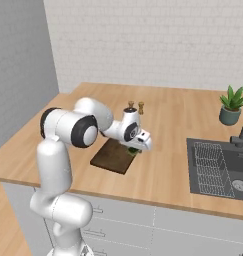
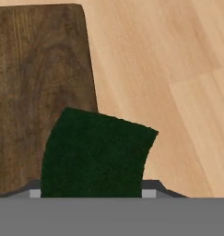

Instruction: Pick up the sponge from the counter and clean the cutting board by briefly scrubbing or pressing down on the cutting board. Once finished, release the sponge.

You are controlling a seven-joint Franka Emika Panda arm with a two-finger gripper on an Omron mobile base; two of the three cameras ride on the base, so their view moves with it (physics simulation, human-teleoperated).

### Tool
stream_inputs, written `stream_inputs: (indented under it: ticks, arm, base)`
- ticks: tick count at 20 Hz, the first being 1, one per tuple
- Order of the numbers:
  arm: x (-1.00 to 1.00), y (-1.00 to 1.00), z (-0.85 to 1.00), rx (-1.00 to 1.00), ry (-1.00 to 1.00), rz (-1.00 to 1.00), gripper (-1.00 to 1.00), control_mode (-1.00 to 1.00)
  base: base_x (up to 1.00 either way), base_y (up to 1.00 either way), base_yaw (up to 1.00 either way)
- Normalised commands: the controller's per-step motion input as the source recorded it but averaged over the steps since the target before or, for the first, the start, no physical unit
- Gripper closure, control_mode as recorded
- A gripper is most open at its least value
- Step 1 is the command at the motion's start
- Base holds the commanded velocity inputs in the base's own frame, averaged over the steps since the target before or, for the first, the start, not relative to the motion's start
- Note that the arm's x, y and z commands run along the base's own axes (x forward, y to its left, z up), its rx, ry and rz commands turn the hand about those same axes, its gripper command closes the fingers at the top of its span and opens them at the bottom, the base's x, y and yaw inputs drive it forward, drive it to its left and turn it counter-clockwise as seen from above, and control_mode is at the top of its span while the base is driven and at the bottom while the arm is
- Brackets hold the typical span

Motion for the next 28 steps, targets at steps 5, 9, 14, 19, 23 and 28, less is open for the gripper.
stream_inputs:
  ticks: [5, 9, 14, 19, 23, 28]
  arm:
    - [-0.9, 0.03, -0.55, 0.14, 0.0, 0.0, 1.0, -1.0]
    - [-0.96, 0.13, -0.62, 0.1, 0.0, 0.0, 1.0, -1.0]
    - [-1.0, 0.26, -0.51, 0.07, 0.0, 0.0, 1.0, -1.0]
    - [-1.0, 0.45, -0.49, 0.01, 0.0, 0.0, 1.0, -1.0]
    - [-1.0, 0.58, -0.58, 0.01, 0.0, 0.0, 1.0, -1.0]
    - [-0.62, 0.46, -0.28, 0.0, 0.0, 0.0, 1.0, -1.0]
  base:
    - [0.0, 0.0, 0.0]
    - [0.0, 0.0, 0.0]
    - [0.0, 0.0, 0.0]
    - [0.0, 0.0, 0.0]
    - [0.0, 0.0, 0.0]
    - [0.0, 0.0, 0.0]
